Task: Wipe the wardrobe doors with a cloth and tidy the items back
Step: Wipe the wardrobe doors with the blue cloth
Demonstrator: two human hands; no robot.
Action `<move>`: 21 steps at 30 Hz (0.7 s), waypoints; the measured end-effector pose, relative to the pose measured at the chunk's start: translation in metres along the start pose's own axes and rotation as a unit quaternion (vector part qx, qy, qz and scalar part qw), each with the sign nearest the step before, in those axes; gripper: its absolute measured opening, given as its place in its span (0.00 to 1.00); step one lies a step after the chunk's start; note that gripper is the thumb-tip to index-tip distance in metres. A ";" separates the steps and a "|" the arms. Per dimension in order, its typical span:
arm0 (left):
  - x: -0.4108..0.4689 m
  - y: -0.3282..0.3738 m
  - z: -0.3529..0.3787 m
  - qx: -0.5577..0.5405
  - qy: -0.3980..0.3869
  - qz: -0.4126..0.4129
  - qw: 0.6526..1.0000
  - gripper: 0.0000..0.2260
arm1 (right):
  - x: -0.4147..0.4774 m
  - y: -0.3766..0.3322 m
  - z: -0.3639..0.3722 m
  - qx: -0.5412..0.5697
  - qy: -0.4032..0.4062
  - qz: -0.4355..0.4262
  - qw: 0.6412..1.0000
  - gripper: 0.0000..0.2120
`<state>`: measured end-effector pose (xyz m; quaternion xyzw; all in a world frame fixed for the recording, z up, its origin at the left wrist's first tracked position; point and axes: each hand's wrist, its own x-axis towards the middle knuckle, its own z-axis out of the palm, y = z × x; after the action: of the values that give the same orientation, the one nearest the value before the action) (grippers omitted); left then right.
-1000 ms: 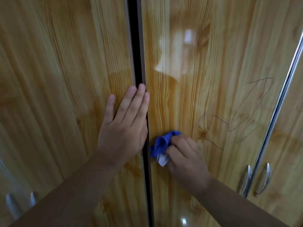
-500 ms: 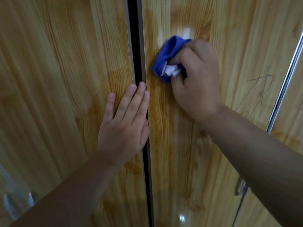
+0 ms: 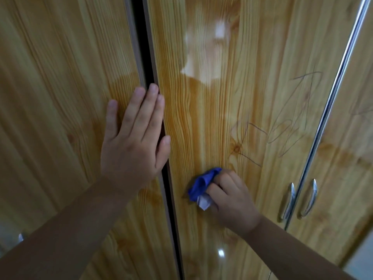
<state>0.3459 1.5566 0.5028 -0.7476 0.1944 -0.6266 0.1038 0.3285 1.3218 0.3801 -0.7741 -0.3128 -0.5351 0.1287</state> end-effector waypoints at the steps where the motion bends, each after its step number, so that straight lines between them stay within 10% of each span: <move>1: 0.000 0.000 -0.001 -0.001 -0.003 -0.002 1.000 0.31 | 0.004 0.003 -0.004 -0.002 -0.006 -0.015 1.000 0.08; 13: 0.001 0.002 -0.004 0.020 -0.018 0.000 1.000 0.34 | 0.197 0.041 -0.078 -0.036 0.143 -0.003 0.989 0.06; 21: -0.001 0.002 0.000 0.025 -0.012 -0.005 1.000 0.34 | 0.084 0.035 -0.043 -0.029 0.122 0.106 0.986 0.09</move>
<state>0.3457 1.5550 0.5011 -0.7531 0.1740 -0.6227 0.1216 0.3374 1.3009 0.4781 -0.7353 -0.1954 -0.6175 0.1996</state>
